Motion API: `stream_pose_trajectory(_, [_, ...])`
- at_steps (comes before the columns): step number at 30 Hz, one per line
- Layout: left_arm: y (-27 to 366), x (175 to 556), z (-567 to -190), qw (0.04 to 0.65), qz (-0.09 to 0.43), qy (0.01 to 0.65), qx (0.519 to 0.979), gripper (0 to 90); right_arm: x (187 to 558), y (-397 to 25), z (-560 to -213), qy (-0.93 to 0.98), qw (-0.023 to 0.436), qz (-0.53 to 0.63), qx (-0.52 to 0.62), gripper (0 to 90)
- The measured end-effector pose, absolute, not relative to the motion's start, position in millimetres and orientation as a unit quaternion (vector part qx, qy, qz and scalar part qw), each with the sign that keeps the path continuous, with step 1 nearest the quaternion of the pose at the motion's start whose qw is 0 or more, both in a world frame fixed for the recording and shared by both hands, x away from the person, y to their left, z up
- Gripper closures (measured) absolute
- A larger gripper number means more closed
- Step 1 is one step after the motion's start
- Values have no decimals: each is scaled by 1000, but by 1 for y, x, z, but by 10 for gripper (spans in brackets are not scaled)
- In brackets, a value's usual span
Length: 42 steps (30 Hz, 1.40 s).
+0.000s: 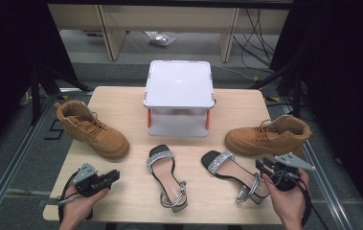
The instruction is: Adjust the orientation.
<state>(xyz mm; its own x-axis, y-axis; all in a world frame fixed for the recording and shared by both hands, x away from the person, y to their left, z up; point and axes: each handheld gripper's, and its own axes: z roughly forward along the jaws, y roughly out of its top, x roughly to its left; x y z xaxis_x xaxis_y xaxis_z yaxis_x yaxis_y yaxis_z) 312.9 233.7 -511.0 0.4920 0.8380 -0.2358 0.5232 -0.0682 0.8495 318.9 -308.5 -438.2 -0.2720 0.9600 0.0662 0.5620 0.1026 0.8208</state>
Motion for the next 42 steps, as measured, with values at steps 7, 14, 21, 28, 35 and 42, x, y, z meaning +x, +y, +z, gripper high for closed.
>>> stream_pose_trajectory(7, [208,311,-512,477,125,453,743,868,327,-276,-435,755,221,376,490,847])
stream_pose_trajectory(14, [182,315,-511,459,110,420,775,877,326,-236,-442,788,172,369,461,868])
stream_pose_trajectory(21, [149,326,-506,437,86,384,809,874,325,-191,-460,835,118,341,416,855])
stream_pose_trajectory(28, [126,335,-510,401,71,355,841,870,320,-156,-477,859,87,310,397,841])
stream_pose_trajectory(35, [125,338,-511,400,60,363,840,872,318,-134,-488,869,62,301,387,831])
stream_pose_trajectory(42, [124,343,-510,396,61,372,837,880,316,-121,-489,878,64,296,372,839])
